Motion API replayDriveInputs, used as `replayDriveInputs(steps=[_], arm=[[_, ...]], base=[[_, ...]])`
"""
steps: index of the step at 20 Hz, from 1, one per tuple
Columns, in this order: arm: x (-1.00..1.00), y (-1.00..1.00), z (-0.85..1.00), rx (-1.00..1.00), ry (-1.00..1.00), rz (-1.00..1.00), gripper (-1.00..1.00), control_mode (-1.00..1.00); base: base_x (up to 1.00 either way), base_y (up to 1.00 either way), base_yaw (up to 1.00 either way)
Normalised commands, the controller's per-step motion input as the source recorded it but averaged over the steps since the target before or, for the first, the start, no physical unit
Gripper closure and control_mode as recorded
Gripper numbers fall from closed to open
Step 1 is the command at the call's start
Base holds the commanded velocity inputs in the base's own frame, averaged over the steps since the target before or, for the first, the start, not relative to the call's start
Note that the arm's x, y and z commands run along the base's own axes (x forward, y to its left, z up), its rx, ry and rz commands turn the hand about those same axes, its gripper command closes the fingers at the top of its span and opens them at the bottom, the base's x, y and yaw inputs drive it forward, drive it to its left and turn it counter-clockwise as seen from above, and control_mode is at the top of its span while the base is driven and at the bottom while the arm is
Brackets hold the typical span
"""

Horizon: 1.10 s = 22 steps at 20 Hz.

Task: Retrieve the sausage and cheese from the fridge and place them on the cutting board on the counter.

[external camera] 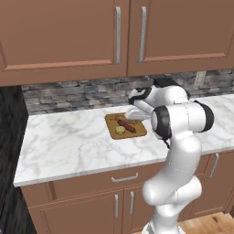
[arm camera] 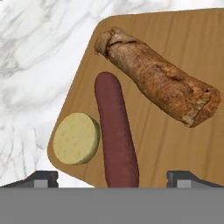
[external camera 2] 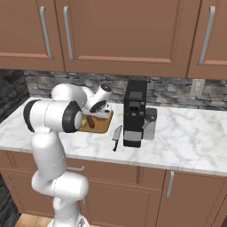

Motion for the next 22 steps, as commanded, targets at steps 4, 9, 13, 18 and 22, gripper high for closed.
replayDriveInputs(steps=[4, 9, 13, 18, 22], arm=[[-0.49, 0.00, 0.09, 0.00, -0.13, -0.05, -1.00, -1.00], [-0.50, 0.00, 0.19, 0.00, -0.03, 0.00, -1.00, -1.00], [-0.56, -0.01, 0.20, -0.05, 0.01, 0.02, -1.00, -1.00], [-0.55, -0.07, 0.35, 0.00, 0.02, 0.00, -1.00, -1.00], [-0.62, -0.13, 0.38, 0.00, 0.00, 0.00, -1.00, -1.00]], base=[[0.00, 0.00, 0.00], [0.00, 0.00, 0.00], [0.00, 0.00, 0.00], [0.00, 0.00, 0.00], [0.00, 0.00, 0.00]])
